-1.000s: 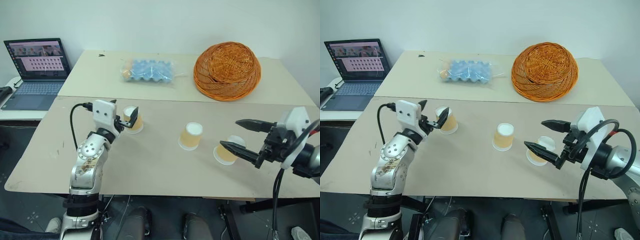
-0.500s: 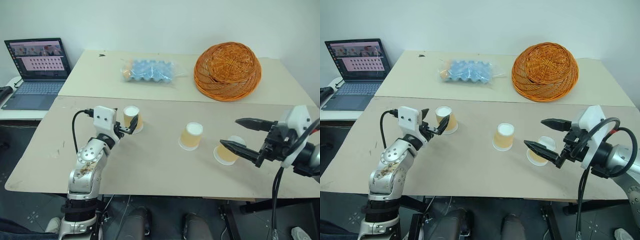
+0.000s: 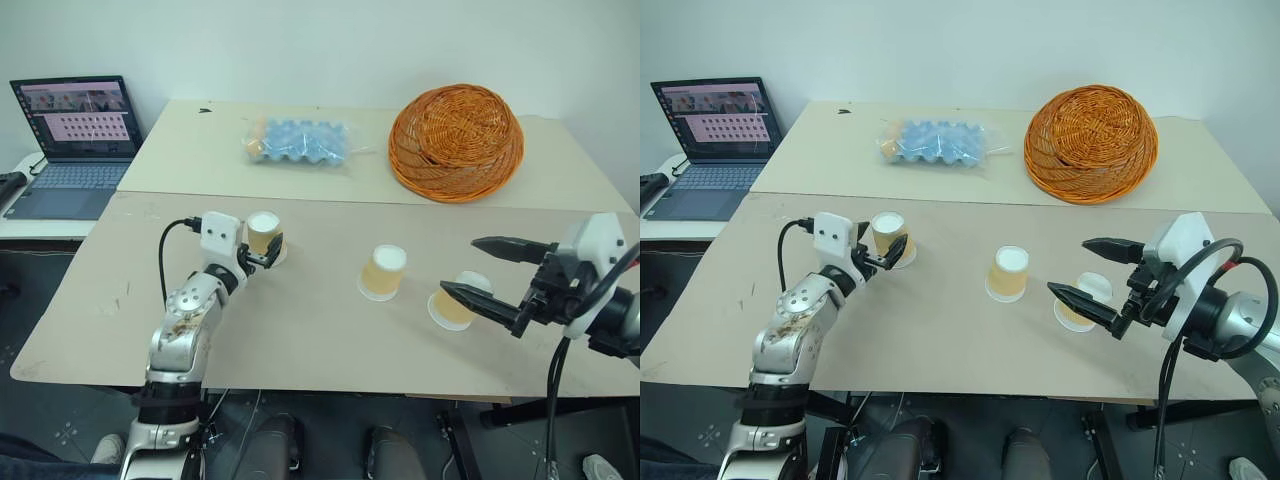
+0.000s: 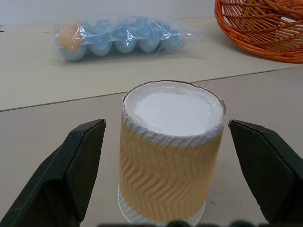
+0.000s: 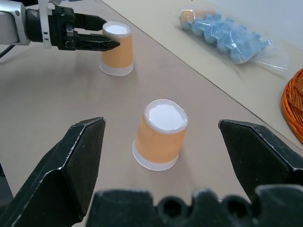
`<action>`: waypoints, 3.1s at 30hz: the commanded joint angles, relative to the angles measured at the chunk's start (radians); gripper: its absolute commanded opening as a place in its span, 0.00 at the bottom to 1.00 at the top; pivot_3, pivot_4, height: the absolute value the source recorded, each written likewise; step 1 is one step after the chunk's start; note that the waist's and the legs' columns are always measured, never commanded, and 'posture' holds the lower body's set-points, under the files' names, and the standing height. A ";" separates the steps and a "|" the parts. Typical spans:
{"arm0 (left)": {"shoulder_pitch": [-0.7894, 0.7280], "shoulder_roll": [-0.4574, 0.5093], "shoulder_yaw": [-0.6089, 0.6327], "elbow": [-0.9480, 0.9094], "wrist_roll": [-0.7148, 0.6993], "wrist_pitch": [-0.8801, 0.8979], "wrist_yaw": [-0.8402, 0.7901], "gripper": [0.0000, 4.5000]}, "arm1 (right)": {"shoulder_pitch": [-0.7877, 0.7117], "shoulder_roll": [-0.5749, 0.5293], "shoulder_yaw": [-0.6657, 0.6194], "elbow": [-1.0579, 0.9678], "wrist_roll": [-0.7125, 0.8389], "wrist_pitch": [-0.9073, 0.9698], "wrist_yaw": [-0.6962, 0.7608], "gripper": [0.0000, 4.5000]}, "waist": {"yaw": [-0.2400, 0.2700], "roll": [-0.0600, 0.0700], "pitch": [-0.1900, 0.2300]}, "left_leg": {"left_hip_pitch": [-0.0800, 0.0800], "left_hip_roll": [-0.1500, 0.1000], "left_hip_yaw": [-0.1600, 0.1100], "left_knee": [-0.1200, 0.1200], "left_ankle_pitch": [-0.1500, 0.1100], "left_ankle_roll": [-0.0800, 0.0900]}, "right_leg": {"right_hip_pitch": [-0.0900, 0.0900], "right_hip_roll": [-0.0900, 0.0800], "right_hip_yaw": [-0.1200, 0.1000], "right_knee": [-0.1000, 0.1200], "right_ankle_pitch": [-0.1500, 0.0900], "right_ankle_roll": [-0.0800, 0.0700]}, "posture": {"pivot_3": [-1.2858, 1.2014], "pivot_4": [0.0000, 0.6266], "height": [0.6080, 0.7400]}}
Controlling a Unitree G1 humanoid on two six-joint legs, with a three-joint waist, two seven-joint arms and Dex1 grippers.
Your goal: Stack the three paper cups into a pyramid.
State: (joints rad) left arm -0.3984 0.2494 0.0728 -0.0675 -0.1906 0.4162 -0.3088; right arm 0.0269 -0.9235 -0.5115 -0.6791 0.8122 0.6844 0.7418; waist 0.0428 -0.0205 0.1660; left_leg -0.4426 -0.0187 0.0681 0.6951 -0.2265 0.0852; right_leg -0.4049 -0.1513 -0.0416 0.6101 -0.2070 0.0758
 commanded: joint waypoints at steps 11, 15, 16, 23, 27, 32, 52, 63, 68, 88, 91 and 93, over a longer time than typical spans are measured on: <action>-0.111 -0.008 -0.032 0.159 0.025 -0.137 -0.044 0.93 | -0.003 -0.015 -0.048 -0.025 0.023 0.005 -0.012 1.00 | 0.000 0.000 0.000 | -0.002 0.000 0.000 0.000 0.002 0.005 | 0.000 0.000 0.000 0.000 0.000 0.000 | 0.52 0.24 0.90; -0.102 -0.015 -0.037 0.151 0.026 -0.147 -0.052 0.65 | 0.001 -0.016 -0.053 -0.028 0.026 0.010 -0.017 1.00 | 0.000 0.000 0.000 | -0.002 0.000 0.000 0.000 0.001 0.003 | 0.000 -0.001 0.000 0.000 0.000 0.000 | 0.52 0.24 0.90; -0.100 -0.013 -0.040 0.150 0.032 -0.146 -0.053 0.59 | 0.002 -0.016 -0.054 -0.029 0.026 0.011 -0.019 1.00 | 0.000 0.000 0.000 | -0.002 0.000 0.000 0.000 0.001 0.002 | 0.000 -0.001 0.000 0.000 0.000 0.000 | 0.52 0.24 0.90; -0.101 0.005 -0.084 0.132 0.055 -0.163 -0.097 0.57 | 0.001 -0.017 -0.045 -0.030 0.025 0.013 -0.030 1.00 | 0.000 0.000 0.000 | -0.002 0.000 0.000 0.000 0.000 0.001 | 0.000 -0.001 0.000 0.000 0.000 0.000 | 0.52 0.24 0.90; -0.112 -0.006 -0.141 0.111 0.013 -0.158 -0.206 0.57 | 0.001 -0.013 -0.041 -0.034 0.027 0.016 -0.040 1.00 | 0.001 0.000 0.000 | -0.002 0.000 0.000 0.000 0.000 0.001 | 0.000 -0.001 0.000 0.000 0.000 0.000 | 0.52 0.24 0.90; -0.155 -0.027 -0.252 0.103 -0.051 -0.149 -0.422 0.57 | -0.003 -0.010 -0.033 -0.038 0.025 0.022 -0.053 1.00 | 0.002 0.000 0.000 | -0.003 0.000 0.000 0.000 0.001 0.002 | 0.000 -0.001 0.000 0.000 0.000 0.000 | 0.52 0.24 0.90; -0.198 0.008 -0.328 0.193 0.007 -0.158 -0.574 0.57 | 0.011 -0.017 -0.081 -0.056 0.042 0.041 -0.079 1.00 | -0.002 0.000 0.000 | -0.003 0.000 0.001 0.000 0.003 0.007 | 0.000 -0.001 0.000 0.000 0.000 0.000 | 0.52 0.24 0.90; -0.197 0.005 -0.339 0.207 0.020 -0.159 -0.573 0.57 | 0.019 -0.014 -0.087 -0.066 0.047 0.038 -0.075 1.00 | -0.002 0.000 0.000 | -0.003 0.000 0.000 0.000 0.003 0.007 | 0.000 -0.001 0.000 0.000 0.000 0.000 | 0.52 0.24 0.90; -0.202 -0.003 -0.345 0.220 0.024 -0.165 -0.572 0.57 | 0.027 -0.013 -0.096 -0.071 0.050 0.040 -0.076 1.00 | -0.002 0.000 0.000 | -0.003 0.000 0.000 0.000 0.003 0.007 | 0.000 -0.001 0.000 0.000 0.000 0.000 | 0.52 0.24 0.90; -0.229 -0.028 -0.344 0.299 0.057 -0.199 -0.566 0.88 | 0.046 -0.011 -0.118 -0.087 0.054 0.040 -0.084 1.00 | 0.002 0.000 0.000 | -0.003 0.000 0.000 0.000 0.003 0.007 | 0.001 -0.001 0.000 0.000 0.000 0.000 | 0.52 0.24 0.90; -0.235 -0.028 -0.339 0.306 0.059 -0.201 -0.565 0.98 | 0.042 -0.011 -0.118 -0.085 0.057 0.041 -0.085 1.00 | 0.001 0.000 0.000 | -0.004 0.000 0.000 0.000 0.003 0.007 | 0.000 -0.001 0.000 0.000 0.000 0.000 | 0.52 0.24 0.90; -0.240 -0.026 -0.333 0.305 0.055 -0.197 -0.567 0.98 | 0.040 -0.010 -0.118 -0.084 0.059 0.041 -0.086 1.00 | 0.000 0.000 0.000 | -0.004 0.000 0.000 0.000 0.003 0.007 | 0.000 -0.001 0.000 0.000 0.000 0.000 | 0.52 0.24 0.90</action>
State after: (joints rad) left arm -0.6177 0.2268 -0.2667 0.2541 -0.1309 0.2241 -0.8750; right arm 0.0789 -0.9262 -0.5953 -0.7407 0.8508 0.7284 0.6659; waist 0.0430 -0.0203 0.1659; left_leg -0.4464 -0.0185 0.0682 0.6952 -0.2234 0.0926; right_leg -0.4047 -0.1518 -0.0415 0.6099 -0.2072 0.0759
